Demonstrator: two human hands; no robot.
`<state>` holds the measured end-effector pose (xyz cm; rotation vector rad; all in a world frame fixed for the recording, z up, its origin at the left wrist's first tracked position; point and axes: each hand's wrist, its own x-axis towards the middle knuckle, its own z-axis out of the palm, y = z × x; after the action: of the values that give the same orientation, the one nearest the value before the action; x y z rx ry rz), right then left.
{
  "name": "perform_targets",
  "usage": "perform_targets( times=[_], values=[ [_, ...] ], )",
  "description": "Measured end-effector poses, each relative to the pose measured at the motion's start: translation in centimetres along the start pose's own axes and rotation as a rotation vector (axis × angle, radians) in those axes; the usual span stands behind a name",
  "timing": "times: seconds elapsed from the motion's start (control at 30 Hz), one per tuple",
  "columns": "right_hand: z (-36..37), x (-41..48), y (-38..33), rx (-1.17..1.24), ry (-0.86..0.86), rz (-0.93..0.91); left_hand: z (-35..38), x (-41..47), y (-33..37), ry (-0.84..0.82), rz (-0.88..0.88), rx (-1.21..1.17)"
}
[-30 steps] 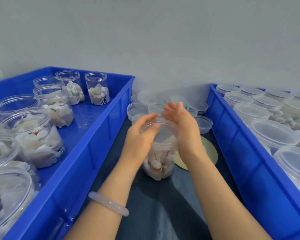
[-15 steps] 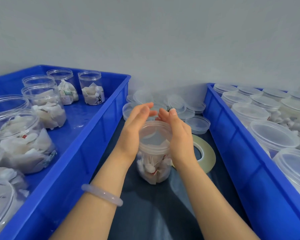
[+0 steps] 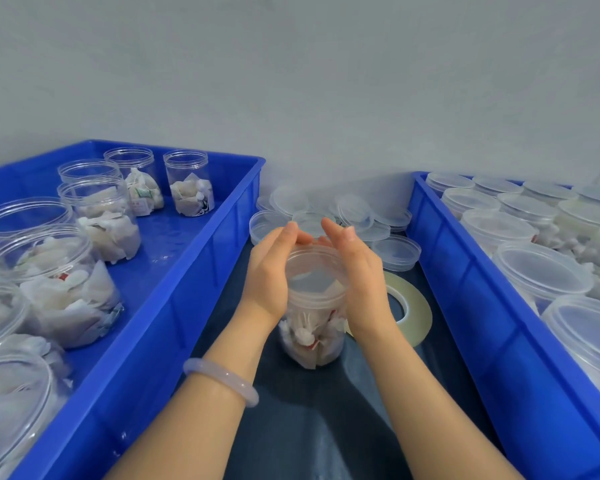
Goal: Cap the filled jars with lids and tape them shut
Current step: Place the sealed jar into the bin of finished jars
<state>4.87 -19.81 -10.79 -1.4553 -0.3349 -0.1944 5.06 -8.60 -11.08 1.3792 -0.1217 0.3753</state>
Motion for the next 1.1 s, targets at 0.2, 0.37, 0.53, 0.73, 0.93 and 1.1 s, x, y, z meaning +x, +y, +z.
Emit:
perform_targets(
  times=[0.2, 0.37, 0.53, 0.73, 0.93, 1.1],
  values=[
    [0.5, 0.0, -0.2, -0.045, 0.029, -0.058, -0.2, -0.3, -1.0, -0.027, 0.059, -0.042],
    [0.3, -0.1, 0.5, -0.03, 0.138, -0.049, 0.2, -0.7, -1.3, -0.033, 0.162, -0.03],
    [0.1, -0.6, 0.3, -0.045, 0.078, 0.04, 0.3, -1.0, -1.1, 0.009, 0.138, -0.005],
    [2.1, -2.7, -0.1, -0.124, 0.412, -0.016, 0.3, -1.1, -0.7, 0.015, -0.126, -0.154],
    [0.0, -3.2, -9.5, -0.19, 0.488, -0.263, 5.2, -2.4, 7.8, -0.045, 0.052, -0.334],
    [-5.5, -1.3, -18.7, -0.31, 0.565, -0.4, 12.5, -0.5, 14.2, -0.189, 0.133, -0.376]
  ],
)
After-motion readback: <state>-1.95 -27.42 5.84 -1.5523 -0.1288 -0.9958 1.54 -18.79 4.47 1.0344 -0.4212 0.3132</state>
